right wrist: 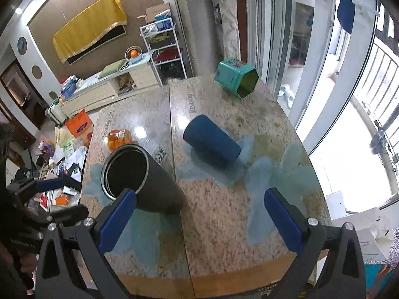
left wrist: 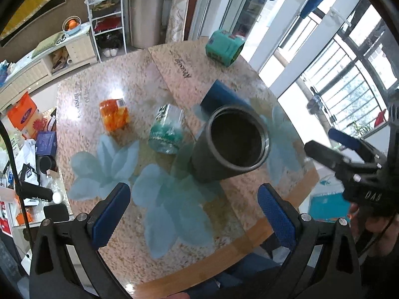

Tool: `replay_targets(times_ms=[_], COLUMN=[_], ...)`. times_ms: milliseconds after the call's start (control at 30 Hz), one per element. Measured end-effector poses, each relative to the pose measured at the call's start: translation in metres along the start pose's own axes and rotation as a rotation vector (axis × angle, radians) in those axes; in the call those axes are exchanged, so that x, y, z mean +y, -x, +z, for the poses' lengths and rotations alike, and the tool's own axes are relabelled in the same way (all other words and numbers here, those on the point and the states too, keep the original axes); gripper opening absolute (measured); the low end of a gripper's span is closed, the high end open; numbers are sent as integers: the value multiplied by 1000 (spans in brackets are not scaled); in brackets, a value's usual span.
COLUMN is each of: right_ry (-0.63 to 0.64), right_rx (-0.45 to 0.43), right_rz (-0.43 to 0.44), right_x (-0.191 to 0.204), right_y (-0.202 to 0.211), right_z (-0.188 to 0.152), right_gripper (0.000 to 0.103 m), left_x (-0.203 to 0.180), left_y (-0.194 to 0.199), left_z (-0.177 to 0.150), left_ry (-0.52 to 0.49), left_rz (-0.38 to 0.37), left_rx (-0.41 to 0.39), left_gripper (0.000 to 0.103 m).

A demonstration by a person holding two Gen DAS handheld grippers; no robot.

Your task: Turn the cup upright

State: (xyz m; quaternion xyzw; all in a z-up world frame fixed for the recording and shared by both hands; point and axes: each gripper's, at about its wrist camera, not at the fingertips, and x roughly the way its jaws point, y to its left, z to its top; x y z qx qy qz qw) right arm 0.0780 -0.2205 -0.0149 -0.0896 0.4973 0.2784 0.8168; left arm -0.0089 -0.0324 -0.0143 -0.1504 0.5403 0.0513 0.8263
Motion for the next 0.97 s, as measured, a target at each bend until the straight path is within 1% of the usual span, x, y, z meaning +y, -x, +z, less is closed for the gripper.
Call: replay_targets(times_ms=[100, 233, 333, 500, 667, 967], right_ry=[15, 41, 69, 109, 134, 131], right_rx=[22, 30, 35, 45, 42, 40], right_rz=[13, 46, 67, 95, 113, 122], right_x=[-5, -9, -12, -16, -17, -25], right_y=[6, 16, 16, 17, 19, 19], right_z=[0, -1, -4, -6, -9, -9], right_gripper=[103, 103, 103, 103, 103, 103], left_x=[-12, -27, -36, -48, -54, -60], left_y=[4, 7, 5, 6, 6, 5], left_z=[3, 2, 0, -11, -16, -18], left_ry=[11, 23, 29, 54, 62, 62], left_rz=[17, 42, 69, 83, 105, 113], left_rx=[-10, -24, -30, -41, -50, -57], left_gripper=[103, 103, 103, 103, 103, 103])
